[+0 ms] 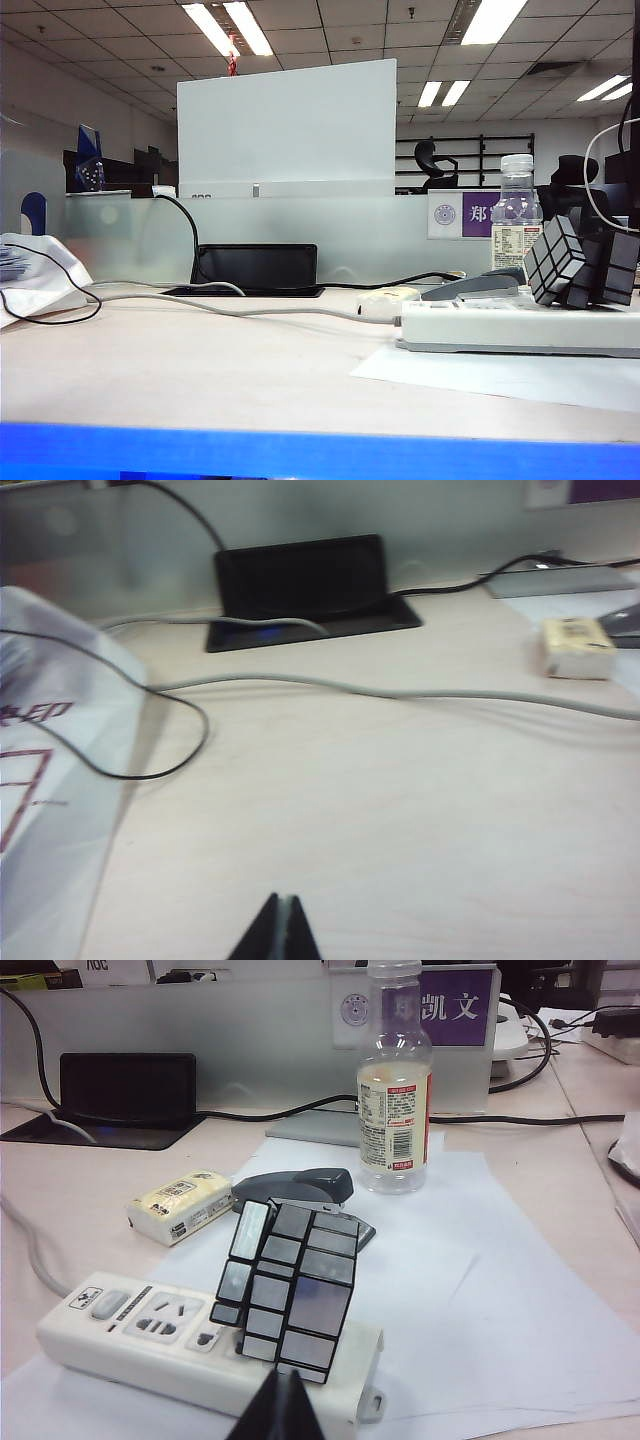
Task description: Press the button on the power strip.
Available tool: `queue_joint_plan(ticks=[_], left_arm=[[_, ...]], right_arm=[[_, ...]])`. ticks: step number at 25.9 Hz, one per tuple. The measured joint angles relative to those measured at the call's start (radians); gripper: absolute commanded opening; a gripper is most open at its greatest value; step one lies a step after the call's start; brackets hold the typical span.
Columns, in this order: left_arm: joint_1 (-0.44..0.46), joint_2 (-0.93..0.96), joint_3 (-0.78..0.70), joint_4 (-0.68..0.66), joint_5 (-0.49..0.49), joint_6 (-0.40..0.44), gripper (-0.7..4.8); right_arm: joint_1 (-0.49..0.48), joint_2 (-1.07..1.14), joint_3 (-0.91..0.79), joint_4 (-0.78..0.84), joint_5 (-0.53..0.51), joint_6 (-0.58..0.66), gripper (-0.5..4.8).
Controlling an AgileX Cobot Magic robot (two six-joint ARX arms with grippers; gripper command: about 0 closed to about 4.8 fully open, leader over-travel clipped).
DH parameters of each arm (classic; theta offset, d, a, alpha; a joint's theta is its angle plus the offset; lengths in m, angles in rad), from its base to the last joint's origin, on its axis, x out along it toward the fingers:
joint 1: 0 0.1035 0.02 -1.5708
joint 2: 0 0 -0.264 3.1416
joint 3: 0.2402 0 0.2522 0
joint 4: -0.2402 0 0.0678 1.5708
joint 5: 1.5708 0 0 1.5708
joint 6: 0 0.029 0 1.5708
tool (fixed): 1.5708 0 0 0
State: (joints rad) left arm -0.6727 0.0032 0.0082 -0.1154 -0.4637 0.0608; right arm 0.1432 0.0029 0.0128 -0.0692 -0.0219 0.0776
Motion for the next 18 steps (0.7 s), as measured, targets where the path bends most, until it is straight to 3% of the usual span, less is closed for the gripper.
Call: queue_joint_plan(ticks=[5,8,14,18], left_arm=[[0.151,0.0,0.0,0.0,0.125,0.003,-0.05],[0.312,0.0,0.0,0.018,0.241,0.003,-0.05],[0.527,0.0,0.0,0.037,0.357,-0.01,-0.05],[0.61,0.0,0.0,0.04,0.467,-0.009,-0.05]], right_arm=[[0.0,0.0,0.0,0.0,0.0,-0.002,0.0],[0.0,0.0,0.0,0.0,0.0,-0.004,0.0],[0.0,0.0,0.0,0.0,0.0,-0.004,0.0],[0.0,0.0,0.0,0.0,0.0,-0.003,0.0]])
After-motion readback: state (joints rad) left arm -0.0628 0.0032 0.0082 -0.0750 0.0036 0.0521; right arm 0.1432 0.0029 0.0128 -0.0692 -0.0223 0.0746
